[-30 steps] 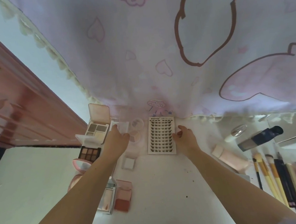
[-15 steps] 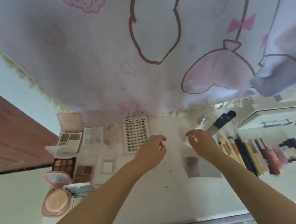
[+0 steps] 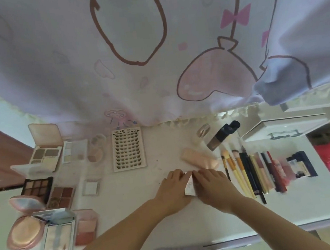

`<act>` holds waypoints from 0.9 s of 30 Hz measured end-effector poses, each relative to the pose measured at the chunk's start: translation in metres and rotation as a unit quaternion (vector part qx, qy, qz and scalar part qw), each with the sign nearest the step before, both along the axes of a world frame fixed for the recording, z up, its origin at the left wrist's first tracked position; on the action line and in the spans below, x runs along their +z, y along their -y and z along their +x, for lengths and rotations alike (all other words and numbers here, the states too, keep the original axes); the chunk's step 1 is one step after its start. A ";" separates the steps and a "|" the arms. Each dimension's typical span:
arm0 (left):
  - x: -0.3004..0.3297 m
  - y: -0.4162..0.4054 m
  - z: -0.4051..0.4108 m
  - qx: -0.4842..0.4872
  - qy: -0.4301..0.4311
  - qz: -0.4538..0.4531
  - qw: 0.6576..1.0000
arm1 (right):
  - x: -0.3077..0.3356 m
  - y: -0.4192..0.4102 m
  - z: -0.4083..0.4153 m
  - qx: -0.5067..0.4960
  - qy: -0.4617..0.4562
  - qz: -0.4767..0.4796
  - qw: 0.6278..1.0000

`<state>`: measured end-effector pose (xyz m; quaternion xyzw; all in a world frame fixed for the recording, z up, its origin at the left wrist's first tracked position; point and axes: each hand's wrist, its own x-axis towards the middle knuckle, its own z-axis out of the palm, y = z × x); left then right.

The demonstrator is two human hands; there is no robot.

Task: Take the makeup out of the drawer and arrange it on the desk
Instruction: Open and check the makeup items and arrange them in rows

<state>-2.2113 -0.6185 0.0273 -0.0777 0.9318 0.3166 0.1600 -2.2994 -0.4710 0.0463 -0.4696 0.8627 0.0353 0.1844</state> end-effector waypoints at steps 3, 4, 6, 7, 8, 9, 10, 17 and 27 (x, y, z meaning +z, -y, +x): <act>0.029 0.010 -0.002 0.157 -0.007 0.281 0.947 | 0.017 0.019 -0.005 -0.044 0.089 -0.071 0.993; 0.037 0.014 0.001 0.210 -0.004 0.364 0.908 | 0.025 0.027 -0.005 -0.055 0.123 -0.095 0.986; 0.054 0.023 0.011 0.323 0.009 0.520 0.791 | 0.042 0.046 -0.004 -0.034 0.158 -0.124 0.979; 0.060 0.030 0.019 0.366 0.023 0.586 0.723 | 0.051 0.053 -0.001 -0.008 0.162 -0.133 0.978; 0.061 0.038 0.027 0.395 0.043 0.634 0.664 | 0.061 0.060 0.003 0.020 0.165 -0.135 0.977; 0.061 0.047 0.037 0.406 0.070 0.669 0.619 | 0.071 0.064 0.008 0.052 0.170 -0.135 0.975; 0.060 0.055 0.048 0.413 0.093 0.689 0.589 | 0.081 0.067 0.014 0.089 0.175 -0.141 0.970; 0.082 0.052 0.107 0.431 0.073 0.704 0.559 | 0.111 0.069 0.081 0.185 0.250 -0.150 0.939; 0.084 0.032 0.160 0.464 -0.135 0.586 0.651 | 0.102 0.087 0.143 -0.153 0.389 -0.165 0.894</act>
